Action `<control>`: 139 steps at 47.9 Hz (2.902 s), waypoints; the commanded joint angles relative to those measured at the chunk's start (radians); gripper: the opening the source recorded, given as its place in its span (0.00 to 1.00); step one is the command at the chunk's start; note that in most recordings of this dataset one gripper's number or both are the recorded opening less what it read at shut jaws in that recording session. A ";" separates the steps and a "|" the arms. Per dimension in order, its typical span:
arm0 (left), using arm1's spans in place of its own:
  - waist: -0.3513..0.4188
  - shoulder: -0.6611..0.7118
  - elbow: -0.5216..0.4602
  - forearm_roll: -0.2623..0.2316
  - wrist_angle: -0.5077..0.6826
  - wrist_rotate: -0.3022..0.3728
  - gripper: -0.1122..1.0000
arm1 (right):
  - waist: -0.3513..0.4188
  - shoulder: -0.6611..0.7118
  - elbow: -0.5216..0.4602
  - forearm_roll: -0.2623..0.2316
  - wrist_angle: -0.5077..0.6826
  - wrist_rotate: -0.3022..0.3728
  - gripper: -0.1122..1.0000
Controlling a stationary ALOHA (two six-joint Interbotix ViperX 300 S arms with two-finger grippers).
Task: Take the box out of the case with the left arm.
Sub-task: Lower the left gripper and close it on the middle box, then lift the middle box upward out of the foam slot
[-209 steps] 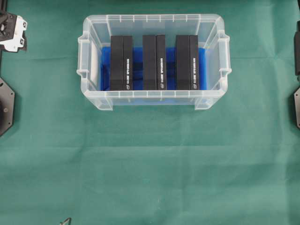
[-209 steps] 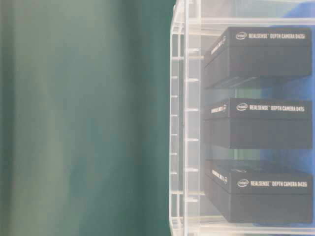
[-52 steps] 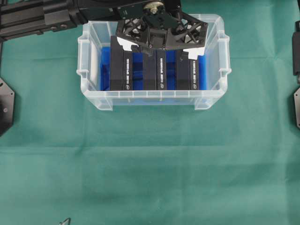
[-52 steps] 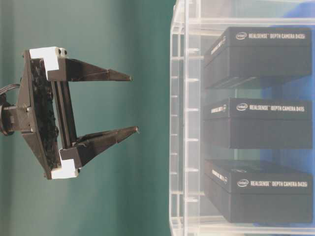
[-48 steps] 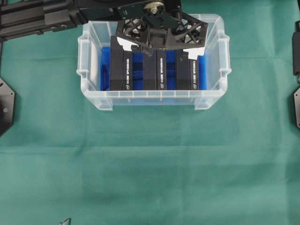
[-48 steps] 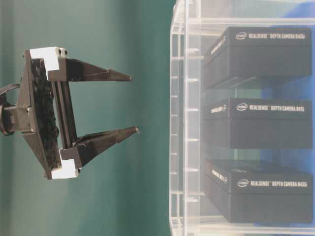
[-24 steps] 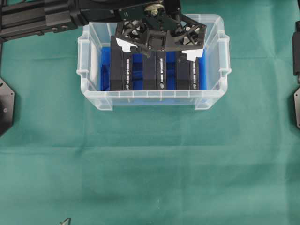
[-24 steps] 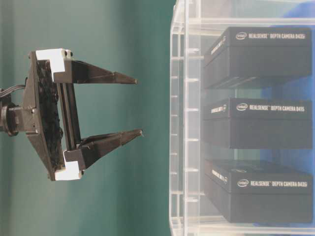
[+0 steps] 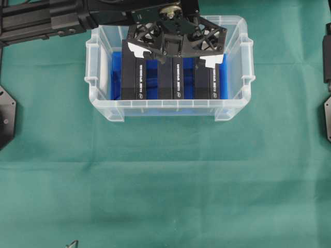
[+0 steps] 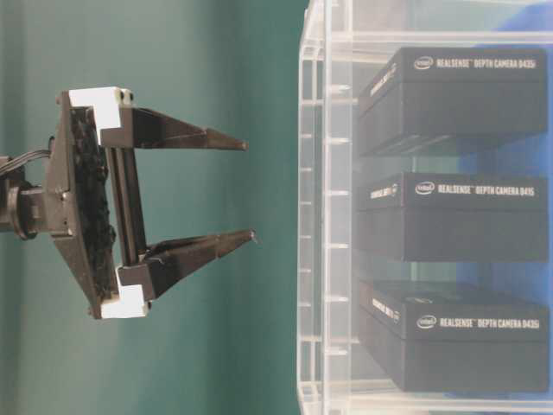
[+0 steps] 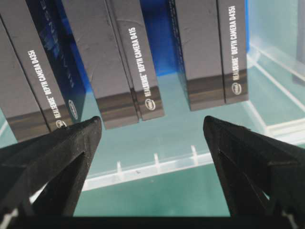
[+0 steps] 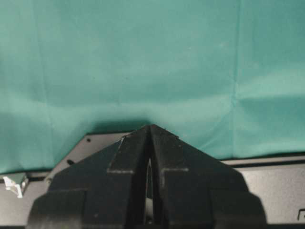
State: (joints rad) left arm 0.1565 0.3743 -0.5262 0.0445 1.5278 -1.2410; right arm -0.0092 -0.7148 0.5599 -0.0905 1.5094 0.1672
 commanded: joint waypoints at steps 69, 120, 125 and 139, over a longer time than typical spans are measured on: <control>0.031 -0.037 0.390 0.034 -0.385 -0.097 0.90 | -0.002 -0.006 0.012 0.000 -0.040 0.002 0.12; 0.023 -0.041 0.390 0.018 -0.407 -0.120 0.66 | -0.002 -0.006 0.012 -0.002 -0.040 -0.002 0.12; 0.021 -0.060 0.382 0.017 -0.399 -0.137 0.66 | -0.002 -0.006 0.012 0.000 -0.040 -0.003 0.12; 0.018 -0.089 0.293 0.008 -0.302 -0.138 0.66 | -0.002 -0.006 0.011 0.000 -0.040 -0.005 0.12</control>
State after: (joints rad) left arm 0.1825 0.3421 -0.1687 0.0583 1.2011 -1.3806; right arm -0.0092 -0.7194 0.5814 -0.0905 1.4742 0.1641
